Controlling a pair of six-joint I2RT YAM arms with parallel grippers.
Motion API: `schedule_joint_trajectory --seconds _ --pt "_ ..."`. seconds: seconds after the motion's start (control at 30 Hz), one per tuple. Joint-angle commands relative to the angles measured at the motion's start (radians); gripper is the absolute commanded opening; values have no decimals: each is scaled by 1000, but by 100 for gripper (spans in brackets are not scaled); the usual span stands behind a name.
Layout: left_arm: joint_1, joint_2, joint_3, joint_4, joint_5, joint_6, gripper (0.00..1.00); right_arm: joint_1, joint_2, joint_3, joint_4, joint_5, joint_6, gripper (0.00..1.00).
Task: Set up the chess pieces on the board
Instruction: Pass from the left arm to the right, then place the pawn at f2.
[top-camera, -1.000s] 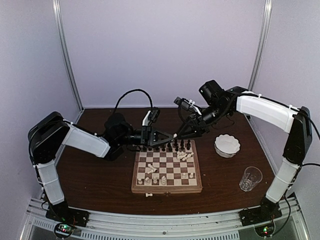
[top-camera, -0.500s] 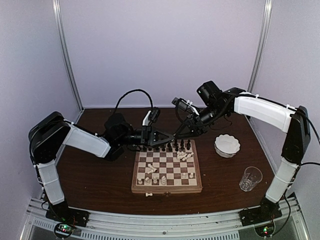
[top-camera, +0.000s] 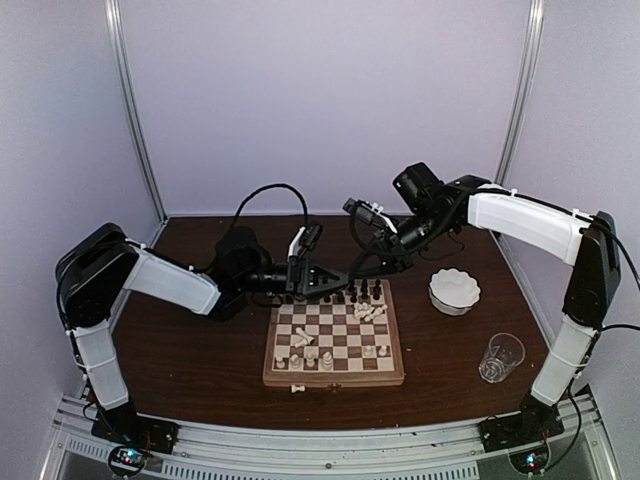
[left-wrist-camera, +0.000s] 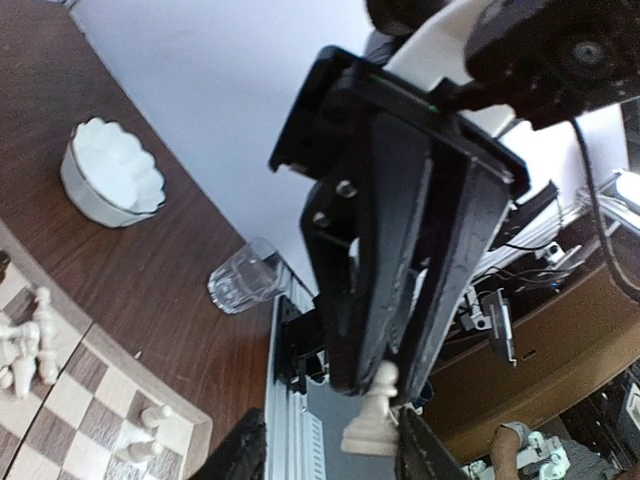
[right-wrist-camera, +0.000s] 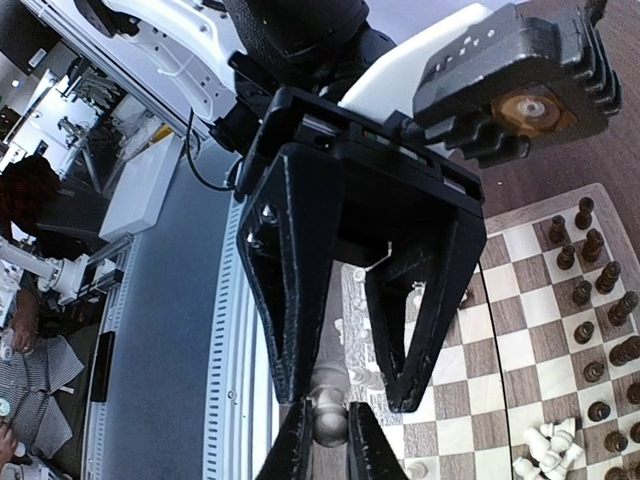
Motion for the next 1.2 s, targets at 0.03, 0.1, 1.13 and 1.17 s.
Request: schedule_joint_trajectory --seconds 0.03,0.1,1.13,1.17 --pt "-2 -158 13 -457 -97 315 49 -1 -74 1 -49 156 -88 7" --pt "7 -218 25 -647 -135 421 51 0 -108 -33 -51 233 -124 7" --pt "354 -525 229 -1580 -817 988 58 390 96 -174 51 1091 -376 7" --pt "355 -525 230 -1581 -819 989 58 393 99 -172 47 1091 -377 7"
